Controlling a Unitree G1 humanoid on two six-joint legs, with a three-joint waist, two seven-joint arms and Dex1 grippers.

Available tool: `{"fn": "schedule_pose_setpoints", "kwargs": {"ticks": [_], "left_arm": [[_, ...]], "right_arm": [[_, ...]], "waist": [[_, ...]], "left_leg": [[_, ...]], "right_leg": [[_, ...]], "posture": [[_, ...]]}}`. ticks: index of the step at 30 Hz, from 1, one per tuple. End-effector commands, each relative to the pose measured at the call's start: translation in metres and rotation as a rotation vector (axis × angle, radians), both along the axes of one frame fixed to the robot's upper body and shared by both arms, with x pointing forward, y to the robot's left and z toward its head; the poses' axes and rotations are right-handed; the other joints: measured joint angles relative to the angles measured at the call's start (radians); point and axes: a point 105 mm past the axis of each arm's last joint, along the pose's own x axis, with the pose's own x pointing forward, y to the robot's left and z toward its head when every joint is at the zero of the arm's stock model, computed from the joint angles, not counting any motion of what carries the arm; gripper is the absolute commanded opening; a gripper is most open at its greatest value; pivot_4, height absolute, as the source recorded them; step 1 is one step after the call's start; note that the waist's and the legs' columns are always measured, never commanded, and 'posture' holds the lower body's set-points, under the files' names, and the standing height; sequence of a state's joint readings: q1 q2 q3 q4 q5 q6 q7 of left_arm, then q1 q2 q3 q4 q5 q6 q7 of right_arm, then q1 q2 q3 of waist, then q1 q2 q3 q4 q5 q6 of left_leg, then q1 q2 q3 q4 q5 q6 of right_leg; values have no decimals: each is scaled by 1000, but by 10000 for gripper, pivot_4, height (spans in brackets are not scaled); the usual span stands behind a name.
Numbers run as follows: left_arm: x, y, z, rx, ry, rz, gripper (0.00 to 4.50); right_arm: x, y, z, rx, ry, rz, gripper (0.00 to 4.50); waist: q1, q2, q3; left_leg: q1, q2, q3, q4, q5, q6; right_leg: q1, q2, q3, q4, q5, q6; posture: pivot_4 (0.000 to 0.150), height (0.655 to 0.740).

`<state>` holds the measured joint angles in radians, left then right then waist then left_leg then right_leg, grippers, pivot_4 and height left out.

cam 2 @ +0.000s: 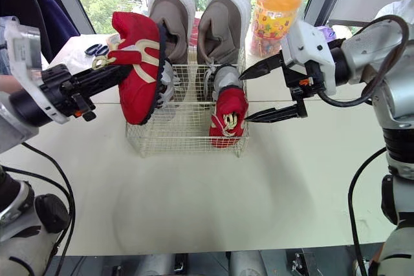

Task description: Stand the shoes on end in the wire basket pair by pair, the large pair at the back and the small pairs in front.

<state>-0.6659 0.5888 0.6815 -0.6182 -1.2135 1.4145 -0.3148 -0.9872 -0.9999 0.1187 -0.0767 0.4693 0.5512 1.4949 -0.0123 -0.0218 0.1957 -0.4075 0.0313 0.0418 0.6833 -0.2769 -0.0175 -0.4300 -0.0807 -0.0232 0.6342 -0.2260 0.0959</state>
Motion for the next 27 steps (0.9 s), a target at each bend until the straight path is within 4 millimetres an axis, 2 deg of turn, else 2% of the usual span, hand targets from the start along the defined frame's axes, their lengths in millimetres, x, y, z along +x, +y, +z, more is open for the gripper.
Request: {"fn": "schedule_pose_setpoints", "kwargs": {"ticks": [1, 7, 10, 19, 27], "left_arm": [[-4, 0, 13, -41, -149, 87, 293], [-3, -6, -15, -107, -300, 326, 293], [-6, -14, -30, -127, -351, 360, 293], [-12, -23, -52, -94, -633, 497, 293], [-27, -26, -84, -103, -608, 587, 293]], "right_arm": [[0, 8, 9, 0, -57, 32, 45000], [2, 12, 7, -1, -66, 64, 45000], [4, 13, 10, -4, -64, 68, 45000], [2, 15, 12, -24, -62, 60, 45000], [-1, 14, 13, -36, -52, 49, 45000]], "waist": [[0, 0, 0], [3, 0, 0], [6, 1, -1], [4, 1, -1], [3, 1, -1]], "left_leg": [[0, 0, 0, 0, 0, 0], [0, 0, 1, 0, 0, 0], [0, -1, 1, 0, 0, 0], [1, 0, 1, 0, 0, 0], [1, 1, 1, 0, 0, 1]], "right_leg": [[0, 0, 0, 0, 0, 0], [2, 0, 0, -3, 0, -1], [2, 0, 0, -3, 1, -2], [3, 0, 0, -4, 0, -7], [2, 0, 0, -4, 0, -7]], "posture": [[1500, 7400], [1500, 7400], [1500, 7400], [1500, 7400], [1500, 7400]]}}
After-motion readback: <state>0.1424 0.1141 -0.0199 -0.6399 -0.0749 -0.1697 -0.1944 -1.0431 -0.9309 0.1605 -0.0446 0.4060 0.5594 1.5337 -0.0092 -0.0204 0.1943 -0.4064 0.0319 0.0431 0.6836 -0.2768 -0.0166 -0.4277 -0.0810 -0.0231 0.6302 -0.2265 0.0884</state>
